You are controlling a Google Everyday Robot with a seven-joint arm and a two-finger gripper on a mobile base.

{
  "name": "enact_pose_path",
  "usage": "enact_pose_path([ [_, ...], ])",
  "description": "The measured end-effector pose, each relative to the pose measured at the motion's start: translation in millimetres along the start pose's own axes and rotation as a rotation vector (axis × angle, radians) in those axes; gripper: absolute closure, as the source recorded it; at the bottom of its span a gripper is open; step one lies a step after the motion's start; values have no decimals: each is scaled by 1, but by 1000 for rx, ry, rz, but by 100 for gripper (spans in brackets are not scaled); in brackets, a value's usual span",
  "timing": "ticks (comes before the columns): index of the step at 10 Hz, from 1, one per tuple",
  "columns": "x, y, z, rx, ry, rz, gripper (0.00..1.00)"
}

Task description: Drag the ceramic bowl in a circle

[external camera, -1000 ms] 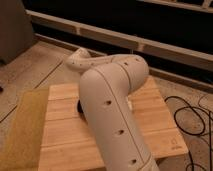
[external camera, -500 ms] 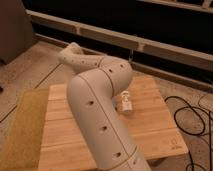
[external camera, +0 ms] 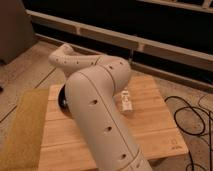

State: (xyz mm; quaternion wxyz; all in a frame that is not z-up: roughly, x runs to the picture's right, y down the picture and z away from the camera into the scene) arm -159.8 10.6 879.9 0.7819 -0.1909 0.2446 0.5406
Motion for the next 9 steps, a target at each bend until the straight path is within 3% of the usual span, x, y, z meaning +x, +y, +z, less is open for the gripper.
enact_pose_path([
  [2, 30, 0, 4, 7, 20, 6, 100],
  [3, 53, -10, 9, 35, 59, 23, 100],
  [5, 83, -35, 14, 103, 130, 60, 100],
  [6, 96, -56, 13, 158, 177, 92, 100],
  [9, 102, -101, 8, 257, 250, 169, 100],
])
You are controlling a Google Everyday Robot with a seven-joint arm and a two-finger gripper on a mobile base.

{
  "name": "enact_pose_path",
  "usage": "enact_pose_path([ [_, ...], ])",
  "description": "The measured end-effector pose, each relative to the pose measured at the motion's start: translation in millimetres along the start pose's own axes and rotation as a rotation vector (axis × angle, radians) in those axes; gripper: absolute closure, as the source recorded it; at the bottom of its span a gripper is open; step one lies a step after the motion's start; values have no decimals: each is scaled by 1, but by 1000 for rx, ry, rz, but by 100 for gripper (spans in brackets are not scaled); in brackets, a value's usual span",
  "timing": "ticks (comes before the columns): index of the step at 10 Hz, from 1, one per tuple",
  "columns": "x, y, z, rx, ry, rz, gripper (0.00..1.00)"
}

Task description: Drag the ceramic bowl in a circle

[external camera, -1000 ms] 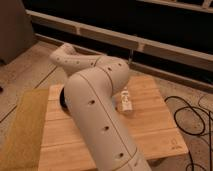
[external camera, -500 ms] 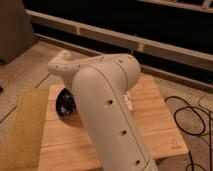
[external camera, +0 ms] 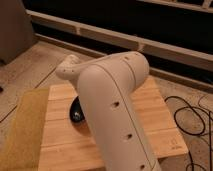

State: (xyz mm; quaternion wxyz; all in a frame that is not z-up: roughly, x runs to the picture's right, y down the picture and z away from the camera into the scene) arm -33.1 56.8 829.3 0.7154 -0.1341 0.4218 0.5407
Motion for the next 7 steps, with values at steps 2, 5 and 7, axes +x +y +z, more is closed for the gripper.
enact_pose_path([
  [2, -10, -24, 2, 49, 47, 48, 100],
  [5, -50, -36, 5, 21, 27, 93, 100],
  [7, -77, -31, -2, -27, -30, 87, 100],
])
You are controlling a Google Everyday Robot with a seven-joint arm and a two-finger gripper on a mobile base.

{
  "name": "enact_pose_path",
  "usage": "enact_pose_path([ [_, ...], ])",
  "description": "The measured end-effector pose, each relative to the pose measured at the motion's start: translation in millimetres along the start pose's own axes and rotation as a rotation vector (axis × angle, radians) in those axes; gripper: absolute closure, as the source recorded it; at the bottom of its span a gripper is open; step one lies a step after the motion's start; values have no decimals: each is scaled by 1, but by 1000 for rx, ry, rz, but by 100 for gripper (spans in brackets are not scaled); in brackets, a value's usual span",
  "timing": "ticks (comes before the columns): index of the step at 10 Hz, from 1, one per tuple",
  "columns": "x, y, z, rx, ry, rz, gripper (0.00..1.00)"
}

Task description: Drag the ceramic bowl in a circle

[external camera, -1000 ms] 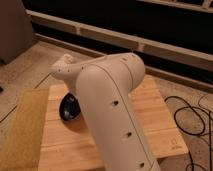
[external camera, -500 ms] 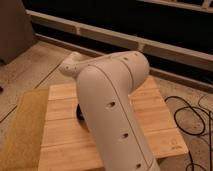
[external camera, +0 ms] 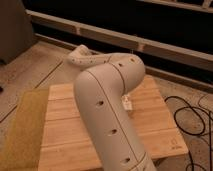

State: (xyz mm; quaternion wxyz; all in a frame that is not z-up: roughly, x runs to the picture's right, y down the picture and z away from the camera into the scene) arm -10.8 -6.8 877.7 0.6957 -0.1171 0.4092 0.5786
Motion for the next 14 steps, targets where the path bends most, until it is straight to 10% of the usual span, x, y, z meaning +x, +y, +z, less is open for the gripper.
enact_pose_path([
  [3, -20, 31, -16, -92, -77, -46, 100],
  [9, 27, 117, -26, -187, -122, -209, 100],
  [12, 60, 108, -29, -147, -122, -210, 100],
  [14, 85, 77, -25, -47, -88, -182, 100],
])
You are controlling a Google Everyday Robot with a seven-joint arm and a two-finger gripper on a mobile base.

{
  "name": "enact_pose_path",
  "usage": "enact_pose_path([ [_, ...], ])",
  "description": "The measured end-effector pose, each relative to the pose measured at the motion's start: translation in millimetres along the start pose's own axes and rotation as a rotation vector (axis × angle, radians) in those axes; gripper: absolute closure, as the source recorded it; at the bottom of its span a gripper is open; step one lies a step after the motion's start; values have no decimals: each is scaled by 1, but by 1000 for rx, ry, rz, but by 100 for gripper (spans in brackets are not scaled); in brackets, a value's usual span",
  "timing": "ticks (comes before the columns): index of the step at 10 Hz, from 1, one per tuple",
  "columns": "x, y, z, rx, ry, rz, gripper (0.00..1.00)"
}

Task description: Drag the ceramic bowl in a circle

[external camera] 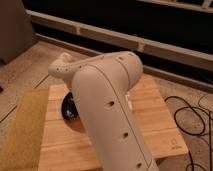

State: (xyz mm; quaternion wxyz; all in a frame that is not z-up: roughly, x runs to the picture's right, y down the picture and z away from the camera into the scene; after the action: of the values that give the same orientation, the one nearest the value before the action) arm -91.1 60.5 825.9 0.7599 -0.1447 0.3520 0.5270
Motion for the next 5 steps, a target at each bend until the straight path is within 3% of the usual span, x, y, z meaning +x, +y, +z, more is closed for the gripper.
enact_pose_path([
  [1, 11, -15, 1, 51, 28, 16, 100],
  [3, 25, -42, 5, 117, 100, 66, 100],
  [5, 16, -55, 10, 127, 124, 103, 100],
])
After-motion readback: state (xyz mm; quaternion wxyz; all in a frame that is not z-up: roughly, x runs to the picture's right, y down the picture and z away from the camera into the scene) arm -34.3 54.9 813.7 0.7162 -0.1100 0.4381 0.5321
